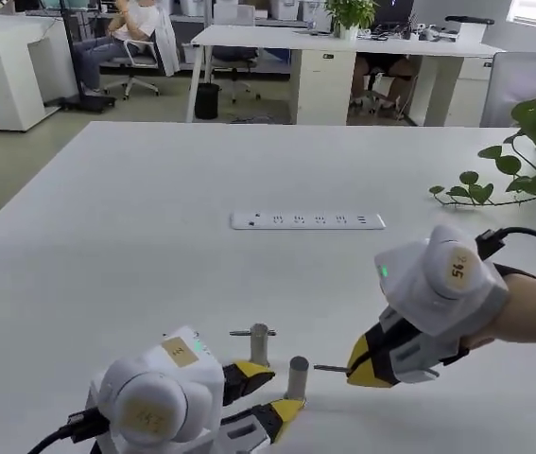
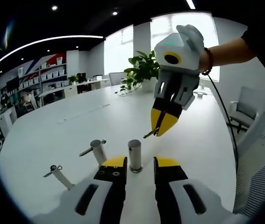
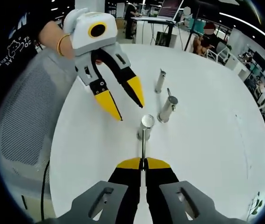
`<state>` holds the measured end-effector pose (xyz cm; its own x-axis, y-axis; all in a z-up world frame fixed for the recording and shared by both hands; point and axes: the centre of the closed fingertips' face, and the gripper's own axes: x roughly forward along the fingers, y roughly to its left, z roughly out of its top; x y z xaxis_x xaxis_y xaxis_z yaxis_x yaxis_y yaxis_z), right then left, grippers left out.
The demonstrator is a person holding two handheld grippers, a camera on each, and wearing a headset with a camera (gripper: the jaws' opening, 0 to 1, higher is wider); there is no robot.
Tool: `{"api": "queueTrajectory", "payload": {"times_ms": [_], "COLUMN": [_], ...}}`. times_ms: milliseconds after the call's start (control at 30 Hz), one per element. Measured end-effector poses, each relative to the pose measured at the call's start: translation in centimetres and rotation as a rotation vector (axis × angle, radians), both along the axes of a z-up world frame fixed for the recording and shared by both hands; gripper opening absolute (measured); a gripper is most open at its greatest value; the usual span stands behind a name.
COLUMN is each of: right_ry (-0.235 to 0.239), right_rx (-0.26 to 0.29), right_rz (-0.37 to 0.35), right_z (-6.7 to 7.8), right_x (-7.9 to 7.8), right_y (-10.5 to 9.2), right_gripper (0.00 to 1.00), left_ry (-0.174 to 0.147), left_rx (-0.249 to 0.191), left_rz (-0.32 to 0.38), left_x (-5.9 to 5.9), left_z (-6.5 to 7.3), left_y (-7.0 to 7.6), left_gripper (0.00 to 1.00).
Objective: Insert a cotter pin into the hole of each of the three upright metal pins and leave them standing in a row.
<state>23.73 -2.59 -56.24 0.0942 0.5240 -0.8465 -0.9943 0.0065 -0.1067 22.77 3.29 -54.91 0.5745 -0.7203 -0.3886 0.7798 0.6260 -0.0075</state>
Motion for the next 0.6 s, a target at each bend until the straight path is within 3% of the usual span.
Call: {"api": "queueTrajectory", "payload": {"times_ms": [300,600], "right_ry": [0.001,0.004], "right_rx": [-0.008,-0.008], "right_rz": [0.012,0.031], "right_z": [-0.6,-0.8], "right_x": [0.6,1.1], "right_y": [-0.1,0.1], "right_gripper": [0.00,0.00], "left_ry": [0.030,0.039], "left_rx": [0.018,0.025], "left_rz": [0.025,0.024], "left_x": [0.8,1.3], "left_z": [-1.1,-1.7], "left_y": [-0.2,-0.7], "left_gripper": [0.18,0.21]}}
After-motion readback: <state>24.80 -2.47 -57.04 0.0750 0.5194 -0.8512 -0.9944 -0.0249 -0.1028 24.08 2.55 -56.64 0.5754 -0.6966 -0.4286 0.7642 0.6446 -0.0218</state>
